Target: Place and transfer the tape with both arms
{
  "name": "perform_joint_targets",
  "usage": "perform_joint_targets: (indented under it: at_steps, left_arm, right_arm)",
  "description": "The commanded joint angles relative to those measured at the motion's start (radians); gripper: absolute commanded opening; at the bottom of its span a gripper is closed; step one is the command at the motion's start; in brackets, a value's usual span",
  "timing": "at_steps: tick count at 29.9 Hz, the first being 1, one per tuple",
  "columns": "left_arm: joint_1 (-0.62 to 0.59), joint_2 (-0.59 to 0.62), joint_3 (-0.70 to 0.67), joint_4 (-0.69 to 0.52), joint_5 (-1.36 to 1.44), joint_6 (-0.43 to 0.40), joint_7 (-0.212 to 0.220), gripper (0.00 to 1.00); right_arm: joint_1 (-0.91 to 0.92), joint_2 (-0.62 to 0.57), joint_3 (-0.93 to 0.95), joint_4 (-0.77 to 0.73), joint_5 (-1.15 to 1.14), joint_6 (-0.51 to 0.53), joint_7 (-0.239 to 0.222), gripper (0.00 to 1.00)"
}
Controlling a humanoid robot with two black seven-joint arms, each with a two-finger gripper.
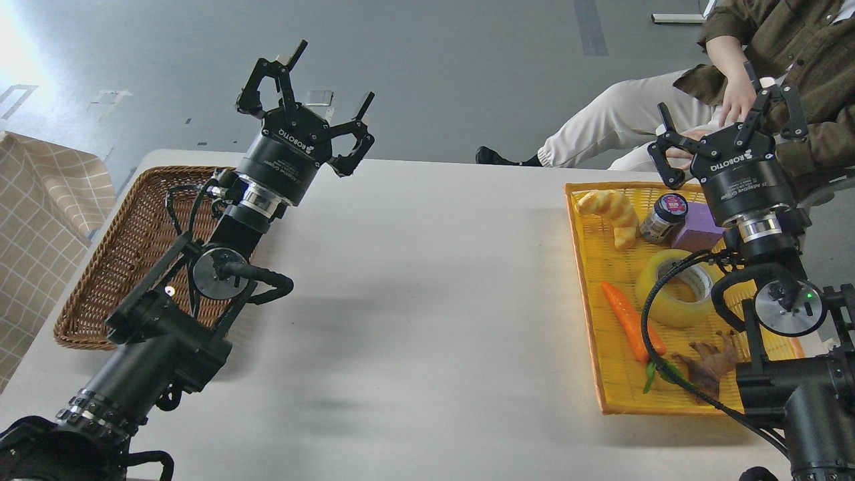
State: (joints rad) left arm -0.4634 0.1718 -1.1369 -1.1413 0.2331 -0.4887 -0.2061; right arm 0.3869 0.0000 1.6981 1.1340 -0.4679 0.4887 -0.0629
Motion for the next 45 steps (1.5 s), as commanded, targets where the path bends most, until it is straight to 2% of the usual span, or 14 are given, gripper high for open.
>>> perform_joint_targets:
  at_steps: [1,45]
  left_arm:
    - [0.002,0.0,0.0,0.0,0.0,0.0,-0.001,0.98]
    - [-0.004,-0.005,-0.001,0.0,0.0,0.0,-0.001,0.98]
  right_arm:
    - [0.0,0.0,0.0,0.0,0.0,0.0,0.0,1.0]
    - [0.001,0.0,0.0,0.001,0.0,0.0,0.002,1.0]
